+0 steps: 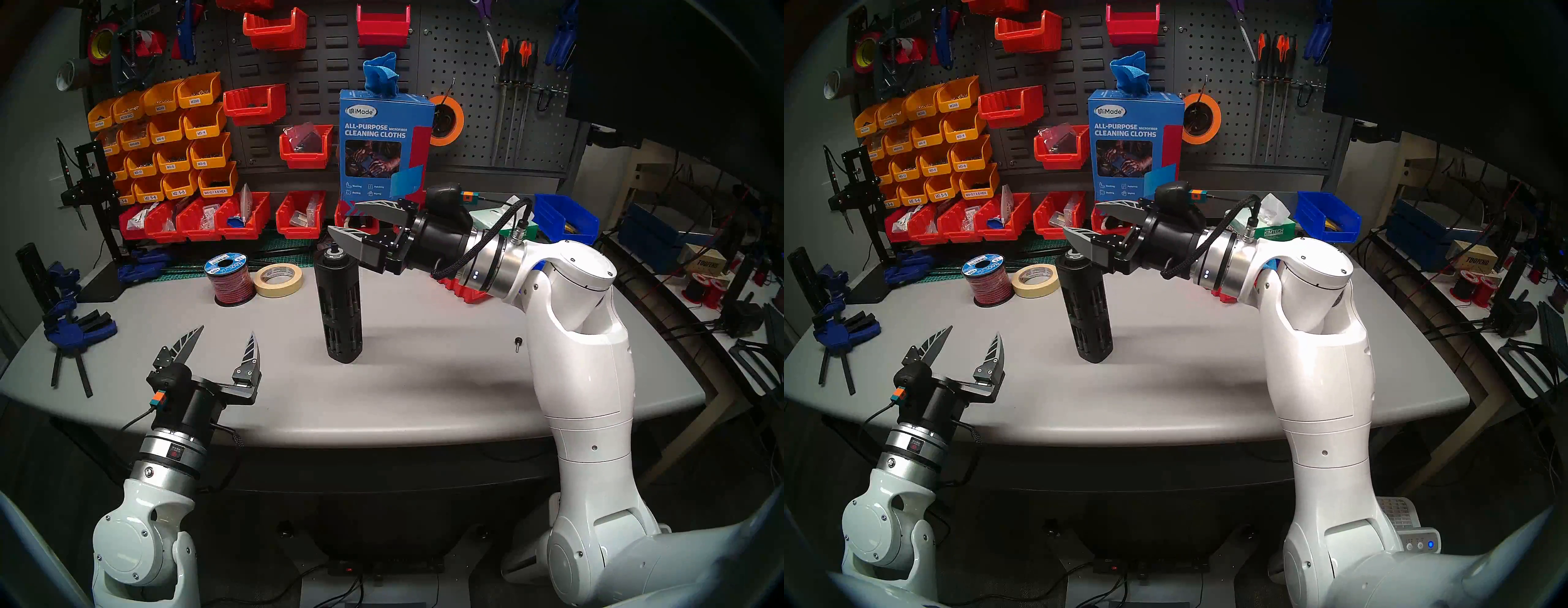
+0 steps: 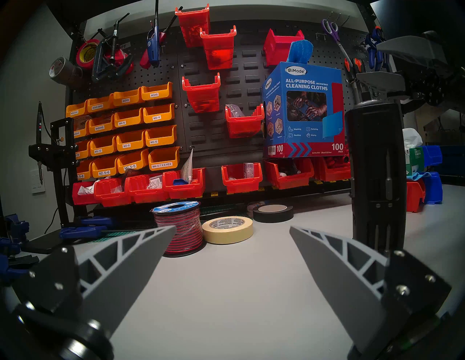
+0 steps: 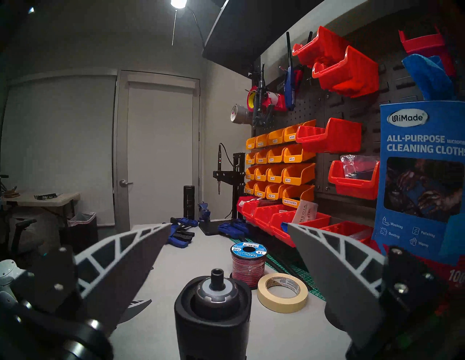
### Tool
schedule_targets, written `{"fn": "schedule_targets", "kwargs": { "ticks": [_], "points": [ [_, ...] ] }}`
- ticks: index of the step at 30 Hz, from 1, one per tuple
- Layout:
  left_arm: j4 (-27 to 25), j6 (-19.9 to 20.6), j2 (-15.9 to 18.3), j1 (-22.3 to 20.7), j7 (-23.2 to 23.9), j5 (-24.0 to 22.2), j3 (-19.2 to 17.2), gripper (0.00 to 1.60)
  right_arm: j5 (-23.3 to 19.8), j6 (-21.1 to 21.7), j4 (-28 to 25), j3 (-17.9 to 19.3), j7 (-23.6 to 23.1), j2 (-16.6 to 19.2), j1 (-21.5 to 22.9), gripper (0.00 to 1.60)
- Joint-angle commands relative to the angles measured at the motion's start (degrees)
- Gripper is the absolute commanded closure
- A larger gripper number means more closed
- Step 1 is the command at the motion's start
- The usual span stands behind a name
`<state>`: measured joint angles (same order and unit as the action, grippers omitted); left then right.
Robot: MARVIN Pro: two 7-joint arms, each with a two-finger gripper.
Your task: Pick a screwdriver bit and insert it into the screwdriver
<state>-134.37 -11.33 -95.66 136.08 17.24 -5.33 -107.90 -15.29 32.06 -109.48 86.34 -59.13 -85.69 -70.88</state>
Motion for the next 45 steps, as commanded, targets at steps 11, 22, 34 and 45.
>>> {"fn": "schedule_targets", "kwargs": {
  "ticks": [11,22,34,45],
  "points": [
    [-1.9,-0.5,-0.1,-0.4,0.2,-0.1,0.0,0.00,-1.0,2.6,-3.6,1.2,2.2,-1.9,-0.7,0.00],
    [-1.8,-0.5,-0.3,-0.5,0.4,0.0,-0.1,0.00,0.0,1.4,-7.8,0.7,3.4,-2.0,-4.9,0.00],
    [-1.8,-0.5,-0.5,-0.6,0.6,0.0,-0.1,0.00,0.8,-1.1,-16.0,0.6,6.3,-2.9,-14.5,0.00],
    [-1.9,-0.5,-0.7,-0.6,0.8,0.1,-0.2,0.00,2.8,-2.2,-19.7,-0.2,9.9,-4.7,-22.0,0.00]
  ]
}}
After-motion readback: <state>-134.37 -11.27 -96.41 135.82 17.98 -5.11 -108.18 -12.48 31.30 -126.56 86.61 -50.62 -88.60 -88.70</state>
